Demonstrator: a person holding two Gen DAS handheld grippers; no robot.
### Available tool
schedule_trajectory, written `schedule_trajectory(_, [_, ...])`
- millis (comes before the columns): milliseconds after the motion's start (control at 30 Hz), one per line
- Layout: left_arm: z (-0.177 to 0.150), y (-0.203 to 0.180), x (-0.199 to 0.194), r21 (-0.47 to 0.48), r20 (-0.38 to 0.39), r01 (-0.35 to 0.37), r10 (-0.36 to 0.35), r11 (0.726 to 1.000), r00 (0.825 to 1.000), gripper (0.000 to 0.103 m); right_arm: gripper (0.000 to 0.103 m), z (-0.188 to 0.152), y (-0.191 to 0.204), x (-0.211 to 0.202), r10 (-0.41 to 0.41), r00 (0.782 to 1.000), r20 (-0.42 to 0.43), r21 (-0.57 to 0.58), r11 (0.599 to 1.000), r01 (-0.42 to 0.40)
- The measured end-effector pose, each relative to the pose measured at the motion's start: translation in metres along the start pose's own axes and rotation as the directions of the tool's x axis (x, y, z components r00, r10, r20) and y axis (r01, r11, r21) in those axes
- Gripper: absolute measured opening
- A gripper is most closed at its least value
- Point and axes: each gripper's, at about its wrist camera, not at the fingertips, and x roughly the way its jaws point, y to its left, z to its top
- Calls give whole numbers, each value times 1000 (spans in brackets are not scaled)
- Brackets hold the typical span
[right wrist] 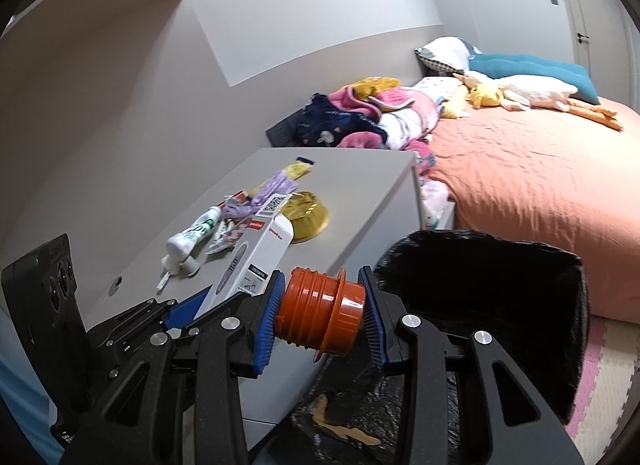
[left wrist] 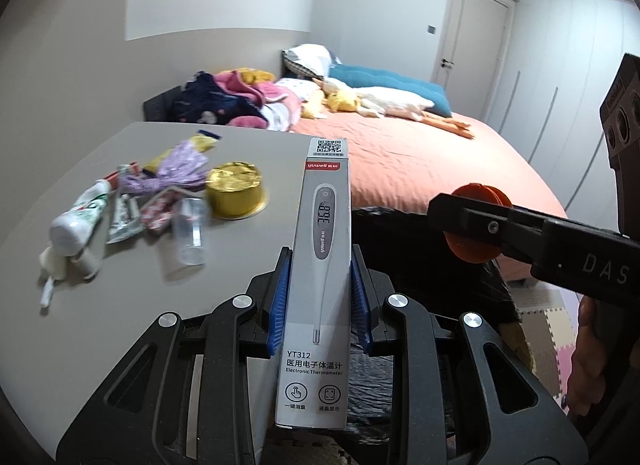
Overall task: Collect trash
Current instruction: 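Carry both items over the black trash bin and open both tools to drop them, then move both open tools back over the cluttered table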
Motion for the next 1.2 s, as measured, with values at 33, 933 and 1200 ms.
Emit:
schedule_trajectory(33, [0,-4,2,6,-3,8,-8,1000,1000,28,40,0,-4,-2,-5,1000,2,6,1000,5])
schedule_trajectory(933, [3,-61,41,29,-88,113,-110,993,990,97,78,2,-113,-59,-231,967,112,198,958,206])
schedule_trajectory(1200, [2,-45,38,23,-81,62,-60,998,995,97,78,3,-92,-40,-201,976,84,157,970,186])
